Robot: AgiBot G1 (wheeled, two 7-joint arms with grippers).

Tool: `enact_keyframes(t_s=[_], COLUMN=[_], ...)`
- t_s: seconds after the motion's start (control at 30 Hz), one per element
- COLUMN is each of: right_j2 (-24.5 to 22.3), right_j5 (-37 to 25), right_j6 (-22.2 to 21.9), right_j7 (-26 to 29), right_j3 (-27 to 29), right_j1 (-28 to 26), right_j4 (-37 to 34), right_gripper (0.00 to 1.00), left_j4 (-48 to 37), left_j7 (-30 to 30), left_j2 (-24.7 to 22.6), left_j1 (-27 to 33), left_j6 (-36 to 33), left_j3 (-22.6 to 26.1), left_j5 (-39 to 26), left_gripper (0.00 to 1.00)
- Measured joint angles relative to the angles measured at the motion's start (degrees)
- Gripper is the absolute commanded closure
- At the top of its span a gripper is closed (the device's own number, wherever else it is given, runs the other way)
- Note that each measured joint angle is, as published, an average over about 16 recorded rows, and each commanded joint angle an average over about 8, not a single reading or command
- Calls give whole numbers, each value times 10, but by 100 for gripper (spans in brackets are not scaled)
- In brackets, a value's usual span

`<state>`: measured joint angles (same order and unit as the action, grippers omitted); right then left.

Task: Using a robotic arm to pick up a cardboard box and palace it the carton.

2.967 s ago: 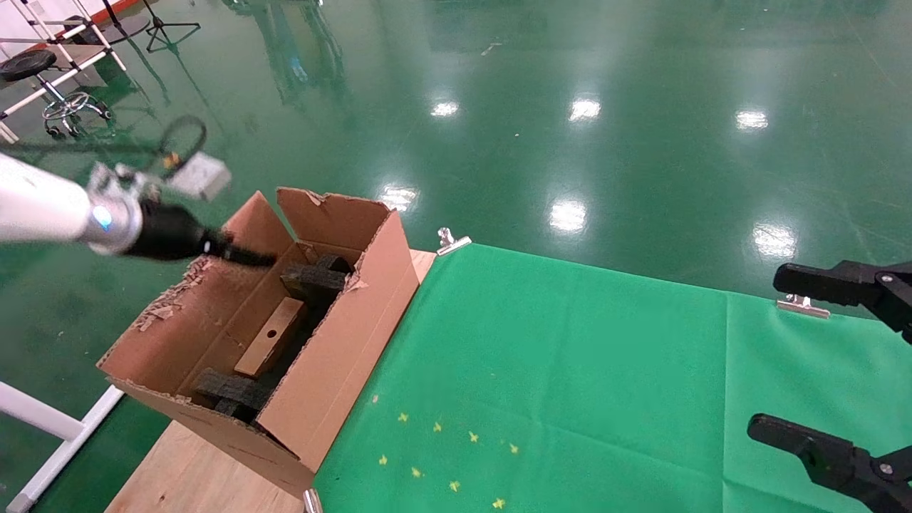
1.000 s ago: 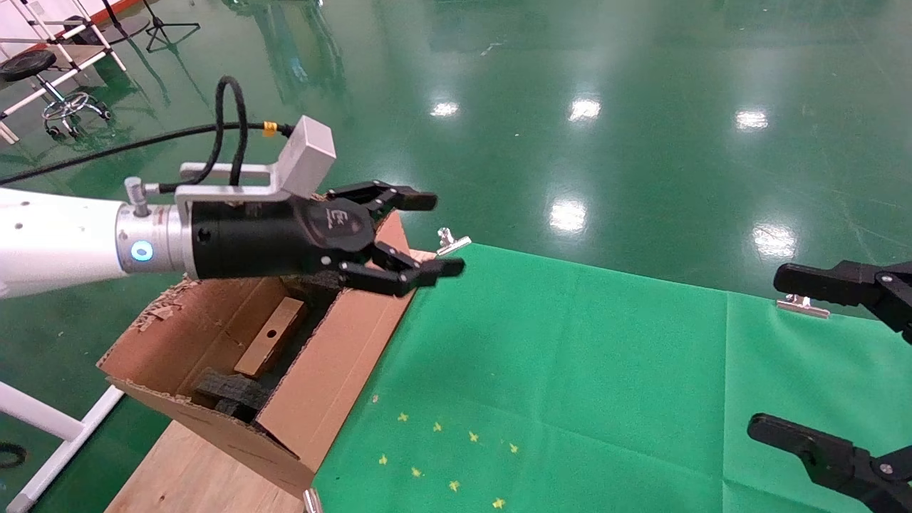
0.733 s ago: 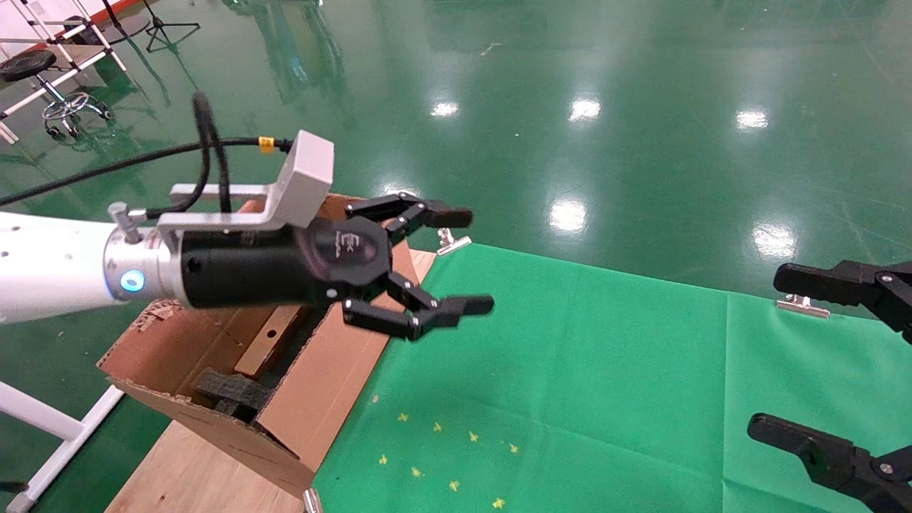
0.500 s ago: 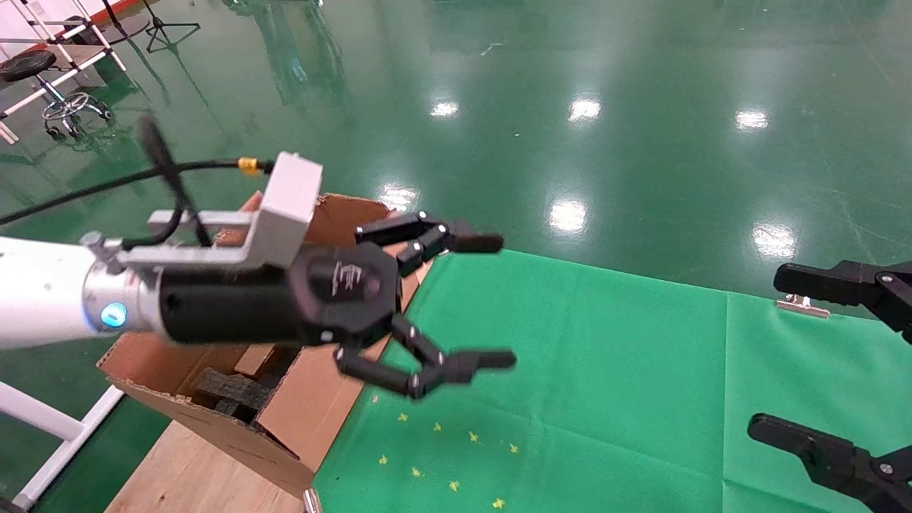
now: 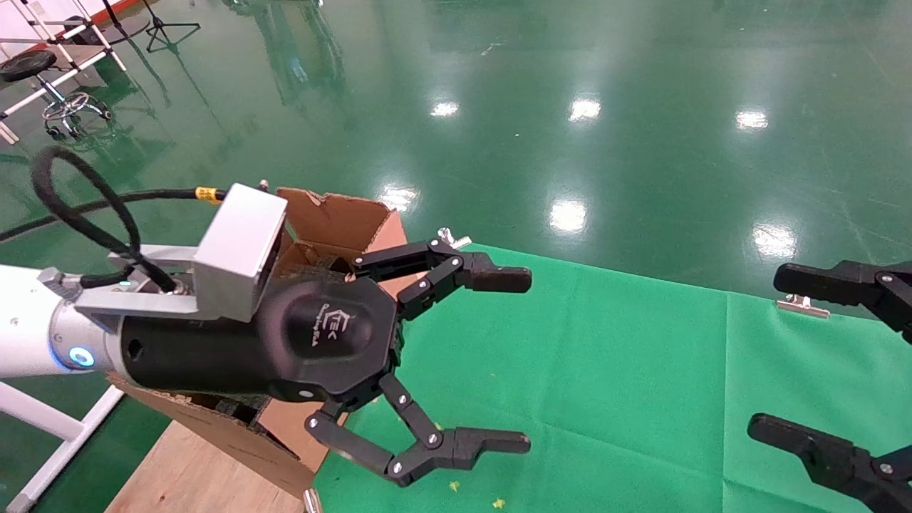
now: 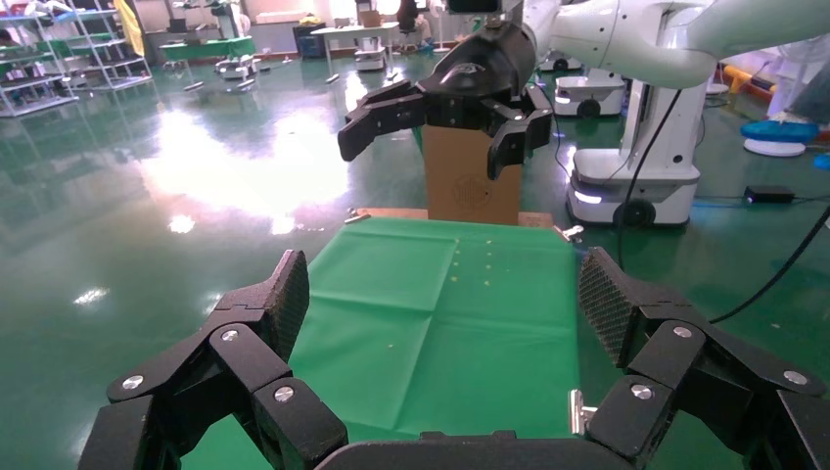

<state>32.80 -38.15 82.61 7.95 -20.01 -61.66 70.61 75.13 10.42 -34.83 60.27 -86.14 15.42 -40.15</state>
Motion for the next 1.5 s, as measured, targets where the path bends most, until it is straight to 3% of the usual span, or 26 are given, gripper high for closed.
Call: enact_keyframes(t_s=[1.5], right_j2=[0], right_j5=[0], right_j6=[0], right_j7=[0], right_j3=[0], right_j1=[0], right_j4=[0], right_gripper=[0], left_j4=[-15], left_j7=[3], left_j2=[-2], left_j1=[13], left_j6=[5], left_j3=[6], left_j5=[-17], left_gripper=[0])
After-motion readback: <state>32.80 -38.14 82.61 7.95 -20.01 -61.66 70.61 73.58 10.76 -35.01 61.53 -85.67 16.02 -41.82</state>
